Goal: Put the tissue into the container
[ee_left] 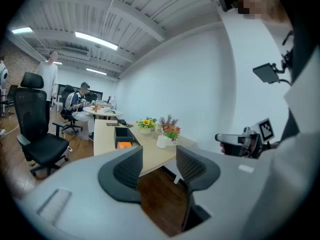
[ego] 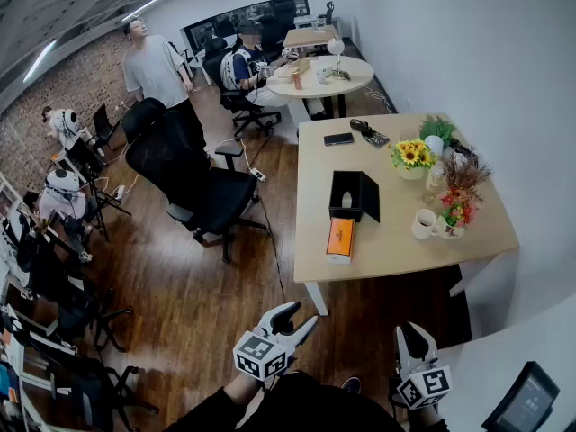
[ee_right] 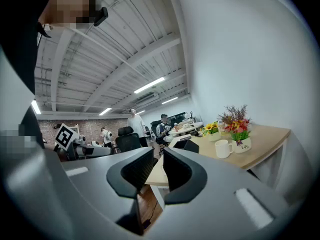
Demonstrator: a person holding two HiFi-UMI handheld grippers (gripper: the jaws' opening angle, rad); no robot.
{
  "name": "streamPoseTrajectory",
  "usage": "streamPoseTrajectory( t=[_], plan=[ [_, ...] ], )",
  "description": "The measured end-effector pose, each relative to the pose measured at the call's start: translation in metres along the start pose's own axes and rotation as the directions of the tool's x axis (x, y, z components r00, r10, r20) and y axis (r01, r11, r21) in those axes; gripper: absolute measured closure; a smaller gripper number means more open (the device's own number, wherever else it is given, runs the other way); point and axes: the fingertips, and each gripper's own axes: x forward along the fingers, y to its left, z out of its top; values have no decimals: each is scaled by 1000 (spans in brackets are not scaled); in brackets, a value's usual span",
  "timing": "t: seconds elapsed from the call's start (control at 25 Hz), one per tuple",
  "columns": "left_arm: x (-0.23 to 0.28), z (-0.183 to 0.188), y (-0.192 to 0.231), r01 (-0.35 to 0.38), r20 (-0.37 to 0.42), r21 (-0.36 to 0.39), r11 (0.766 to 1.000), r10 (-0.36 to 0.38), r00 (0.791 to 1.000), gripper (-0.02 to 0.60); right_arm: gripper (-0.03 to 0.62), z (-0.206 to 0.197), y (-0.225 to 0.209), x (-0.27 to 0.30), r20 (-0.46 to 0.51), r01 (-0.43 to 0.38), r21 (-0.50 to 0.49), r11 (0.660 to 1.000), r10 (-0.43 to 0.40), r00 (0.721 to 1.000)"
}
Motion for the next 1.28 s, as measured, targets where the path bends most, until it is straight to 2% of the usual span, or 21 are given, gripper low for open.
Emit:
streamPoseTrajectory(
  t=[0.12,0.28,0.56,0.72,0.92,1.08,1.28],
  plan=[
    [23,4,25,-21,-21,-23,1000,21,1000,388,531,-1,-22,6,-7,27,7,1000,-27,1000],
    [57,13,62,-35,-45,-10,999,35,998,388,533,-6,-50,24,-11,66,15,998,-66,998],
    [123,31,139,10,-40,15,1000,-10,999,388,533,-2,-71,90,-44,166,-30,986,-168,985],
    [169,27,180,86,-98,-63,994,-92,991,388,533,11,-77,144,-66,220,-64,973,-224,972],
    [207,-8,211,145,-189,-197,970,-183,965,388,533,-7,-79,205,-136,269,-46,962,-273,952],
    [226,-22,216,169,-227,-271,948,-234,945,388,531,-22,-75,254,-205,240,-61,969,-247,947],
    [240,-16,212,167,-234,-281,945,-237,943,388,531,-25,-78,298,-233,170,-61,984,-180,956]
  ],
)
